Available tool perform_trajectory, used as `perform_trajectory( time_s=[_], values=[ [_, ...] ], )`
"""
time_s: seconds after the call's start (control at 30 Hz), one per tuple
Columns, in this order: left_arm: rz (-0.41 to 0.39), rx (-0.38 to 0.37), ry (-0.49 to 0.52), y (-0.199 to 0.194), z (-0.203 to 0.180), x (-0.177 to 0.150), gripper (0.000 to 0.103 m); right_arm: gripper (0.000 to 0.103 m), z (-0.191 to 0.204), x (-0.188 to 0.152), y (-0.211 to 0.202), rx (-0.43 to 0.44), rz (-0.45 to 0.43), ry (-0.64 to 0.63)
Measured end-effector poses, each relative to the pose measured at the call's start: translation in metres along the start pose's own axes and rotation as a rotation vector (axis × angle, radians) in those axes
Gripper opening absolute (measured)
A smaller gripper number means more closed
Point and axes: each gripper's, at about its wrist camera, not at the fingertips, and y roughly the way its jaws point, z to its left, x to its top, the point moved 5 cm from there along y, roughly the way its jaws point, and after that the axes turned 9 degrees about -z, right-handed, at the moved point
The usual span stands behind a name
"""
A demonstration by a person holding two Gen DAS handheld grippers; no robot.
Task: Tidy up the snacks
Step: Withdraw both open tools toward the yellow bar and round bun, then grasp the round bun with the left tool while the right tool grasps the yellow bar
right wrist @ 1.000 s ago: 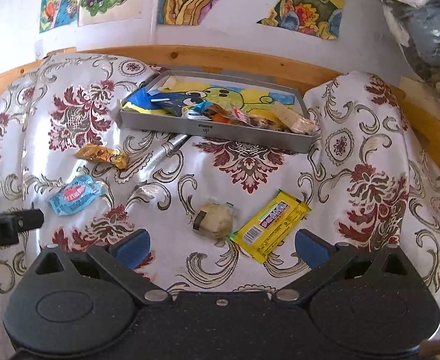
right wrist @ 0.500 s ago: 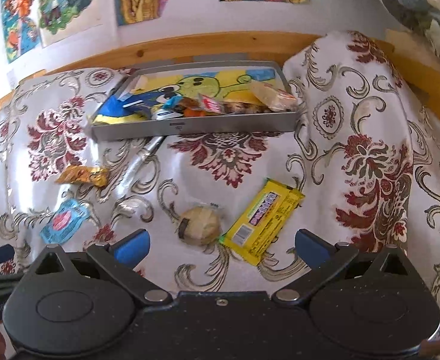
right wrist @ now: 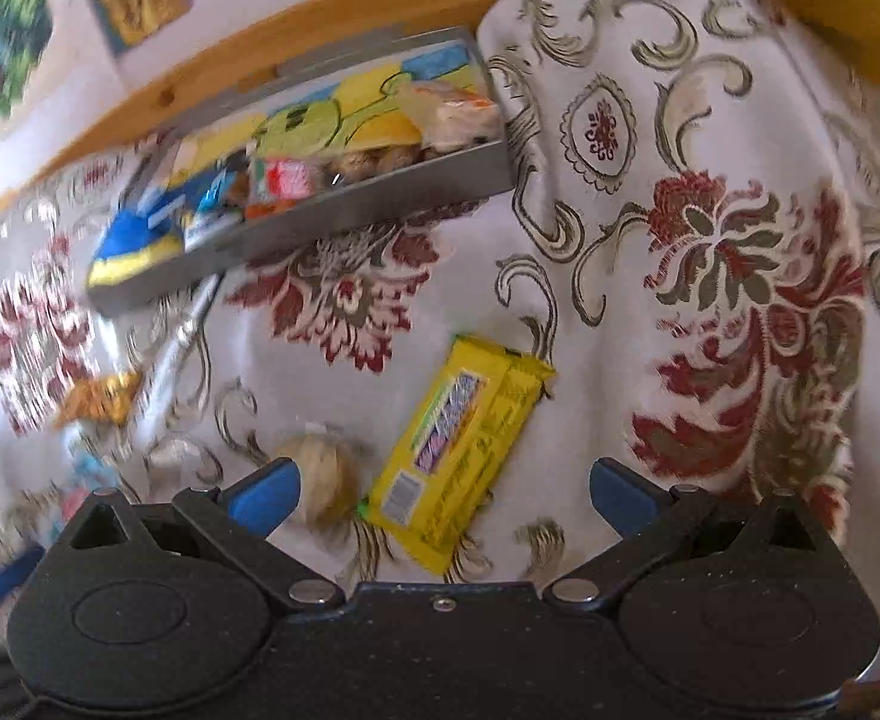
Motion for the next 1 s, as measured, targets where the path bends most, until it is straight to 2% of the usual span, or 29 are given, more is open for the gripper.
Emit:
perform_trajectory(
  time_s=[0.1,0.23,0.5,0.6,0.77,0.87,0.93,1.0],
  values=[
    [0.017,-0.039,0.000,0.011,-0.013,0.000,0.102,0.102,0.000,0.005,0.006,0.042,-0.018,0.022],
    [0.041,-0.072,0.008,0.028,-0.032,0.000,0.102,0.102,0.003,0.009,0.020,0.039,-0.005,0.015],
    [0.065,-0.107,0.121,0.070,-0.065,-0.003,0.102,0.102,-0.019,0.004,0.041,0.063,0.064,0.199],
    [0.082,-0.108,0.136,0.080,-0.070,-0.005,0.102,0.099,-0.019,0.006,0.045,0.066,0.061,0.222],
    [0.104,-0.144,0.130,0.091,-0.078,-0.006,0.102,0.086,-0.017,0.007,0.051,0.069,0.061,0.233],
    [0.112,-0.165,0.127,0.095,-0.081,-0.007,0.093,0.081,-0.016,0.007,0.054,0.066,0.065,0.223],
    [0.114,-0.185,0.123,0.096,-0.082,-0.008,0.083,0.079,-0.016,0.007,0.055,0.066,0.064,0.220],
    [0.118,-0.199,0.115,0.098,-0.081,-0.009,0.076,0.076,-0.016,0.007,0.055,0.067,0.062,0.219]
  ],
)
